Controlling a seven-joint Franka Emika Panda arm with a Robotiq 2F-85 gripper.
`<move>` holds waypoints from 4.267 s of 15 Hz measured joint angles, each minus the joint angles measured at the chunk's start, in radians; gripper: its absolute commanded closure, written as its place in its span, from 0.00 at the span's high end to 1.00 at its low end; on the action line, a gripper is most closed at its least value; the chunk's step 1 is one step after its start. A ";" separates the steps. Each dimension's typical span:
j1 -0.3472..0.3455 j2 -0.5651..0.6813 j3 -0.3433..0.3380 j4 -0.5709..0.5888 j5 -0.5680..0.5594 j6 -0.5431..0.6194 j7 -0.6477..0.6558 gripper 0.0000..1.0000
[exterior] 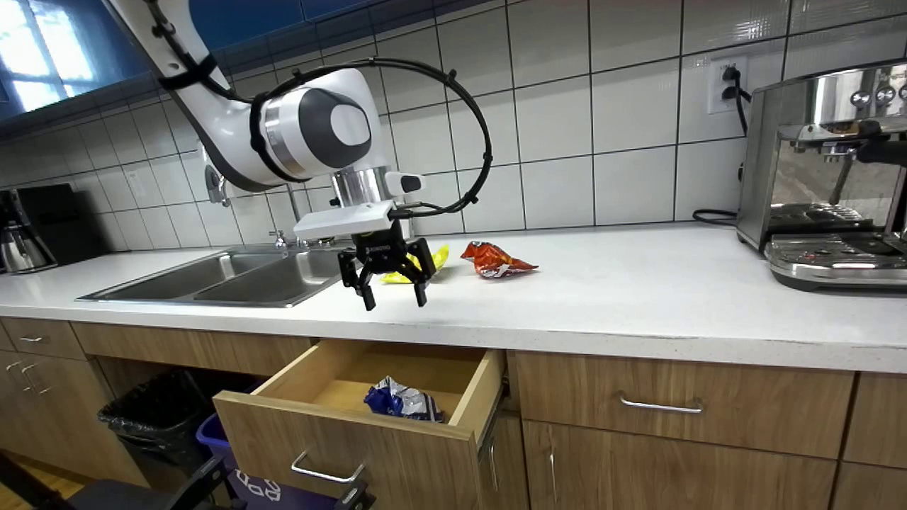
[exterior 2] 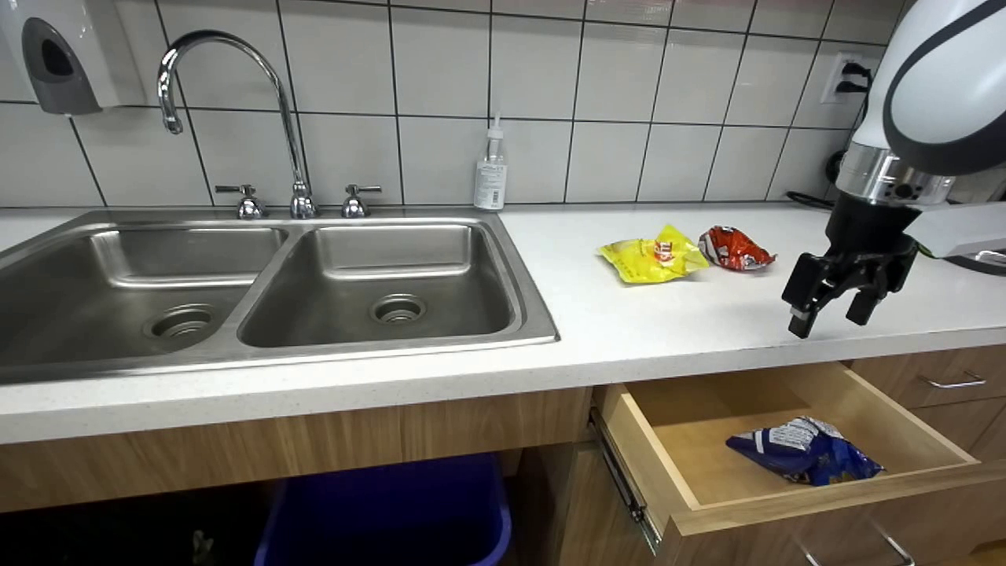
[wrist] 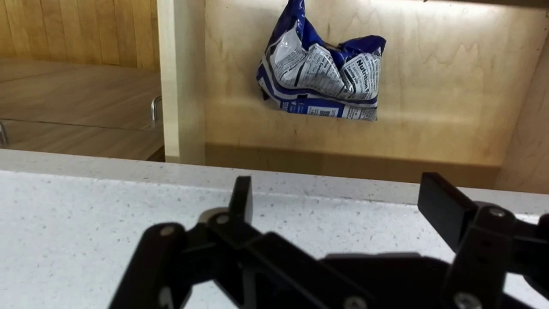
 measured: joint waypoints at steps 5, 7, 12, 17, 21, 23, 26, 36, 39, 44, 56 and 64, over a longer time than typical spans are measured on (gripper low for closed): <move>0.004 0.000 0.010 0.026 0.000 0.010 0.008 1.00; 0.004 0.000 0.017 0.041 0.000 0.010 0.010 1.00; 0.014 0.009 0.029 0.087 0.000 0.010 0.012 1.00; 0.018 0.045 0.041 0.153 0.000 0.010 0.013 1.00; 0.025 0.097 0.042 0.218 0.000 0.010 0.014 1.00; 0.028 0.122 0.042 0.250 0.000 0.010 0.014 1.00; 0.032 0.158 0.042 0.298 -0.001 0.009 0.013 1.00; 0.034 0.280 0.051 0.467 0.000 -0.022 -0.001 1.00; 0.034 0.323 0.056 0.522 0.000 -0.035 -0.006 1.00; 0.034 0.380 0.066 0.605 0.000 -0.061 -0.010 1.00; 0.034 0.483 0.090 0.765 0.000 -0.121 -0.042 1.00; 0.034 0.522 0.111 0.838 0.001 -0.167 -0.078 1.00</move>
